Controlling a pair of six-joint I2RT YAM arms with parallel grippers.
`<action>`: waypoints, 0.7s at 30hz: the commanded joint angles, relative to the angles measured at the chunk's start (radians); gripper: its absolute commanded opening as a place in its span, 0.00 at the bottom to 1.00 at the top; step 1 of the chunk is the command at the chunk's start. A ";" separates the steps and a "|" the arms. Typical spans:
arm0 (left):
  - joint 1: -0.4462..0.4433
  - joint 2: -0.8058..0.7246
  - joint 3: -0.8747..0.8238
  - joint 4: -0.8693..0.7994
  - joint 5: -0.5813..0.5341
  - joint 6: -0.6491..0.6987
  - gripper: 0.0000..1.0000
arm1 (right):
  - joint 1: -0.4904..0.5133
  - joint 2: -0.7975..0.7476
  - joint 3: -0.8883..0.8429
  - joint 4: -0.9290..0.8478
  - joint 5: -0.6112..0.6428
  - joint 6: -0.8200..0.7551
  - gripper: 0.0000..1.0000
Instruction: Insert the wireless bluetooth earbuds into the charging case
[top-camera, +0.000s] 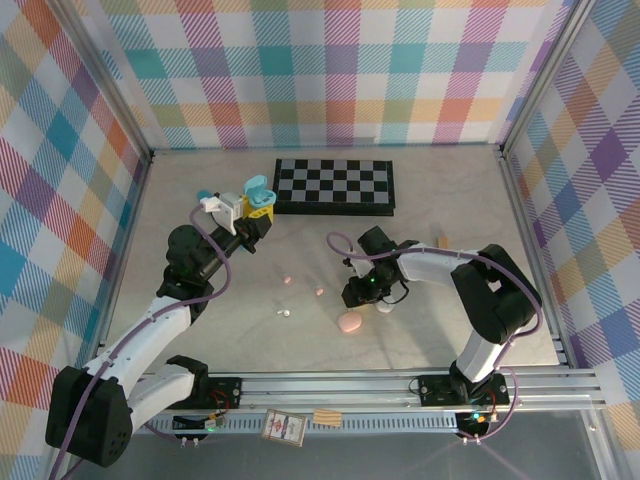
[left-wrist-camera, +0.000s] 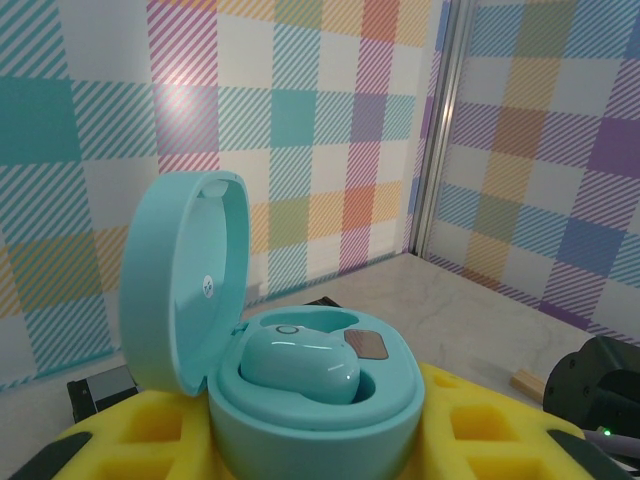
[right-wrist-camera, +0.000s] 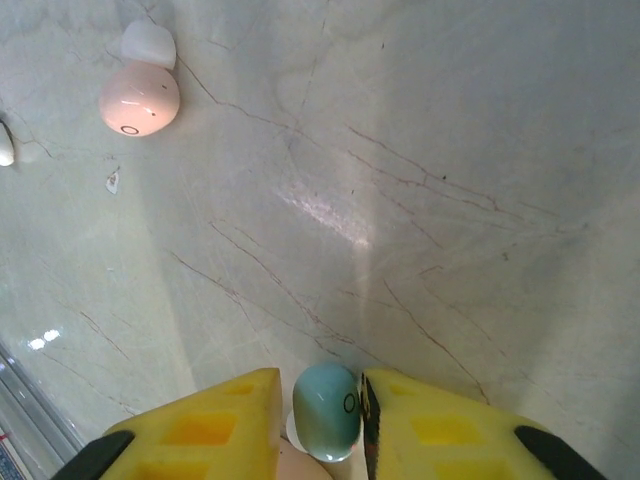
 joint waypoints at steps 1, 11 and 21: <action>-0.004 0.003 -0.006 0.054 0.005 -0.001 0.25 | 0.008 -0.022 -0.016 -0.036 -0.015 0.009 0.26; -0.012 0.017 -0.003 0.052 0.027 0.017 0.25 | 0.007 -0.119 0.011 -0.076 0.093 0.024 0.22; -0.068 0.070 0.003 0.075 0.169 0.108 0.25 | 0.006 -0.292 0.144 -0.227 0.183 0.001 0.22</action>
